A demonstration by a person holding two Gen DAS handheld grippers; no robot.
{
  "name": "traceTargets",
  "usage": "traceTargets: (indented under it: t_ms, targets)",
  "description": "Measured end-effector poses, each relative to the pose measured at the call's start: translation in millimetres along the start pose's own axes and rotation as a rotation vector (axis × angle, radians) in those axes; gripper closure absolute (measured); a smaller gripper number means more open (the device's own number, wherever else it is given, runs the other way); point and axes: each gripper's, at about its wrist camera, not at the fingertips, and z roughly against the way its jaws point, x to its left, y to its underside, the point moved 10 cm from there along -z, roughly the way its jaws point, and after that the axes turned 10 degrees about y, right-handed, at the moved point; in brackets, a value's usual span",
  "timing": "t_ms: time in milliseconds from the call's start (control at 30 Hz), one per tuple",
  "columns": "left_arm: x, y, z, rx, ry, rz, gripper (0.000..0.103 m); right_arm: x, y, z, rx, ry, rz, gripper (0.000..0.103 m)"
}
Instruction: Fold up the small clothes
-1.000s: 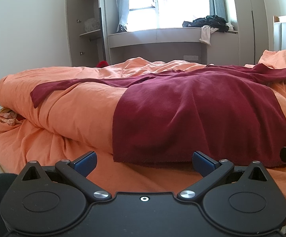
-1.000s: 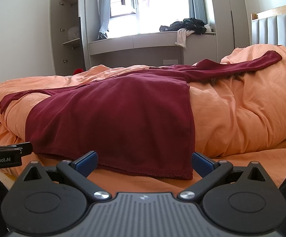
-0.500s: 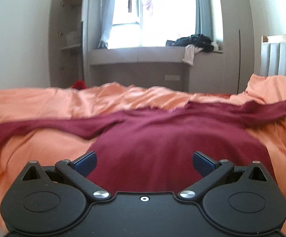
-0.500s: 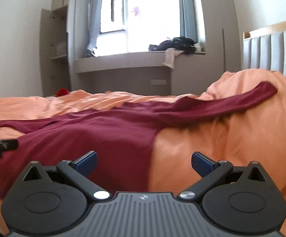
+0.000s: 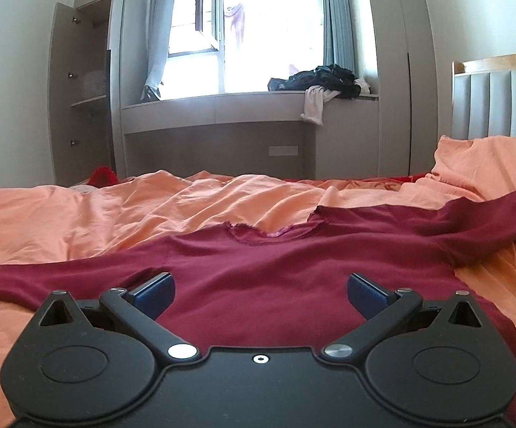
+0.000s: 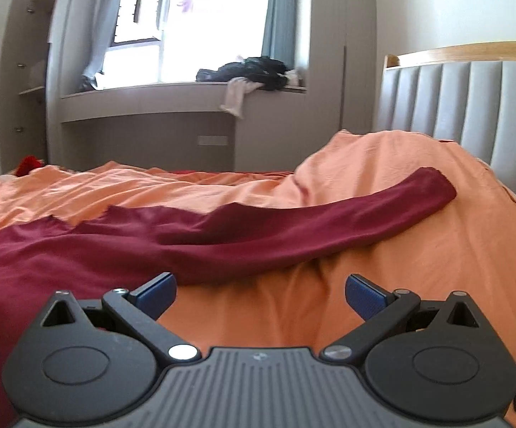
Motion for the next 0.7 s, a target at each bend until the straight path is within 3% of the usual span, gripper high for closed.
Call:
traceTargets:
  t_ms: [100, 267, 367, 567, 700]
  targets:
    - [2.6, 2.4, -11.3, 0.015, 0.0, 0.008, 0.0, -6.5, -3.7, -16.6, -0.011, 0.029, 0.011, 0.0]
    - [12.9, 14.6, -21.3, 0.046, -0.014, 0.034, 0.0, -38.4, -20.3, -43.0, -0.145, 0.061, -0.075, 0.0]
    - [16.5, 21.6, -24.0, 0.063, -0.015, 0.036, 0.0, -71.9, -28.8, -71.9, -0.146, 0.129, -0.12, 0.0]
    - [15.6, 25.1, -25.0, 0.063, -0.002, 0.032, 0.0, -132.2, -40.2, -129.8, -0.099, 0.155, -0.226, 0.0]
    - [12.1, 25.0, -25.8, 0.058, -0.009, 0.007, 0.0, -168.8, -53.2, -159.0, -0.117, 0.244, -0.302, 0.012]
